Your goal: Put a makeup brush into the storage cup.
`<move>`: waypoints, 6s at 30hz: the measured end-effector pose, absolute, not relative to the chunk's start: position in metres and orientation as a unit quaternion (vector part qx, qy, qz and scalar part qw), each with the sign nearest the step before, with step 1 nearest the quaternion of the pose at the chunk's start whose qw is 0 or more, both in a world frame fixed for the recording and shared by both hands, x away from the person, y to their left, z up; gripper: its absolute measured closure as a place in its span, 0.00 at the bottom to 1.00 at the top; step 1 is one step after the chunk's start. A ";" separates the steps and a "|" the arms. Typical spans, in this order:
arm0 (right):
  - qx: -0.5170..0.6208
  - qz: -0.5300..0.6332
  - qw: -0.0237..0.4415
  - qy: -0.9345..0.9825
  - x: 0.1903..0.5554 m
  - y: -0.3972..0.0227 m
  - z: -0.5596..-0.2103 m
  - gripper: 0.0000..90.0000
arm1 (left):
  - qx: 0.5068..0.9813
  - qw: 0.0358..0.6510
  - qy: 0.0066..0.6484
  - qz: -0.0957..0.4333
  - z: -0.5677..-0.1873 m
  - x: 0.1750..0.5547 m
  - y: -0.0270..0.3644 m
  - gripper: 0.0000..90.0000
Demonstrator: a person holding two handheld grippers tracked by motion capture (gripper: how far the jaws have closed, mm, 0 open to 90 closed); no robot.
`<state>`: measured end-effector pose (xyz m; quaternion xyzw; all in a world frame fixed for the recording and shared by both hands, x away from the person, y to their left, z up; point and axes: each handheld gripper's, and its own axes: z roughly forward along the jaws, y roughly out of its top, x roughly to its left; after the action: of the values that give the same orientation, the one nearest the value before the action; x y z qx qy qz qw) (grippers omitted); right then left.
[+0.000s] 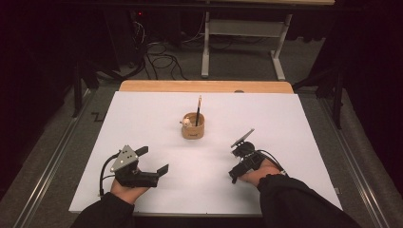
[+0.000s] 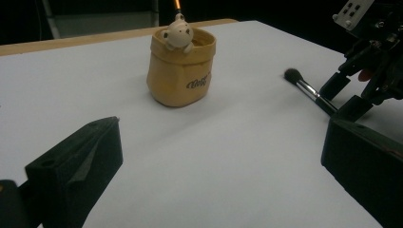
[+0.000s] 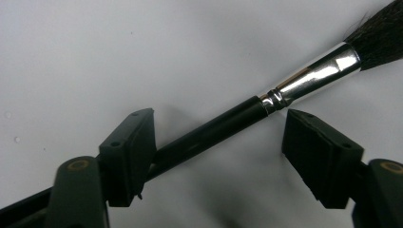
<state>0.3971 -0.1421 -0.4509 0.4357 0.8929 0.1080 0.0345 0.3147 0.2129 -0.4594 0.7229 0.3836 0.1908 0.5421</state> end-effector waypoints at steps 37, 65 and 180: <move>0.437 0.074 0.051 0.895 0.400 -0.148 -0.447 0.87 | 0.721 0.543 0.386 0.191 -0.459 0.315 0.214 0.01; 0.445 0.072 0.033 0.892 0.405 -0.148 -0.442 0.90 | 0.717 0.545 0.390 0.191 -0.460 0.315 0.216 0.01; 0.501 0.488 0.204 0.685 0.366 -0.282 -0.460 0.90 | 0.725 0.510 0.412 0.211 -0.467 0.318 0.209 0.01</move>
<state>0.3656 -0.2823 -0.4597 0.5009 0.6847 0.4883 0.2044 0.3181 0.2086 -0.4669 0.7248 0.4123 0.2115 0.5099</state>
